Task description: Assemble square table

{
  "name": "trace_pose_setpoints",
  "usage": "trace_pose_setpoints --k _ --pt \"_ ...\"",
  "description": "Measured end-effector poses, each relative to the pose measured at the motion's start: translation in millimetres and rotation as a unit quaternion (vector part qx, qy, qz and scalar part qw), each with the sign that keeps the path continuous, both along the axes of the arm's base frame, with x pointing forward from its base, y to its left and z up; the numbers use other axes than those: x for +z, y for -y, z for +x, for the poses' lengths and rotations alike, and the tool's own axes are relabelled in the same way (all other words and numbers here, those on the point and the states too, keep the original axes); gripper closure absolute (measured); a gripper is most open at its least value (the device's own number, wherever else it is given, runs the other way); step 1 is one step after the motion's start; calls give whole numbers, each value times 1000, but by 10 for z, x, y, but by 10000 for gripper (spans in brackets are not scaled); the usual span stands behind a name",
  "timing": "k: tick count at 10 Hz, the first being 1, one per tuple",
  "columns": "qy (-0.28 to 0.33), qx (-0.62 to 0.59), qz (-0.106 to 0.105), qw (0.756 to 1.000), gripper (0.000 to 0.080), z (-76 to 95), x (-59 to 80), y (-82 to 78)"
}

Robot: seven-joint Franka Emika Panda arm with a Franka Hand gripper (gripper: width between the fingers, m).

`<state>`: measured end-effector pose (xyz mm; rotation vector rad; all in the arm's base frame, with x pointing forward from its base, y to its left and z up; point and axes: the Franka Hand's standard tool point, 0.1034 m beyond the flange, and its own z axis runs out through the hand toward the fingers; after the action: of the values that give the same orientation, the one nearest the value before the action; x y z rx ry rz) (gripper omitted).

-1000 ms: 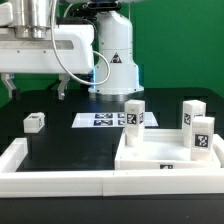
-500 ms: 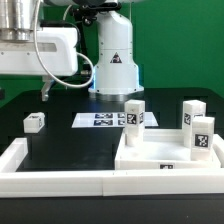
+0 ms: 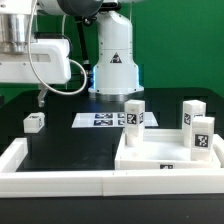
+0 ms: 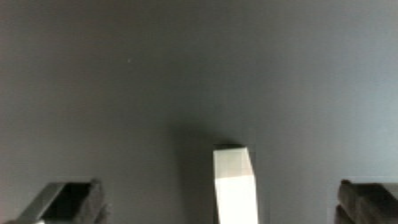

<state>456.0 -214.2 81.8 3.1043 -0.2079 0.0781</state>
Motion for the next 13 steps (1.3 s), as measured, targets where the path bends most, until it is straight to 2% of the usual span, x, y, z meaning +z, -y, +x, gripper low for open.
trace_pose_setpoints --k 2,3,4,5,8,12,13 --pt "-2 0 1 1000 150 -3 -8 -2" --pt "-12 0 9 1000 150 -12 -19 -36" --pt "-12 0 9 1000 150 -12 -22 -27" --pt "-29 -5 20 999 150 -77 -66 -14" --pt "-112 -18 55 992 150 -340 -280 -14" --pt "-232 -27 61 970 150 -385 -328 37" --pt "-261 -30 73 962 150 -422 -334 12"
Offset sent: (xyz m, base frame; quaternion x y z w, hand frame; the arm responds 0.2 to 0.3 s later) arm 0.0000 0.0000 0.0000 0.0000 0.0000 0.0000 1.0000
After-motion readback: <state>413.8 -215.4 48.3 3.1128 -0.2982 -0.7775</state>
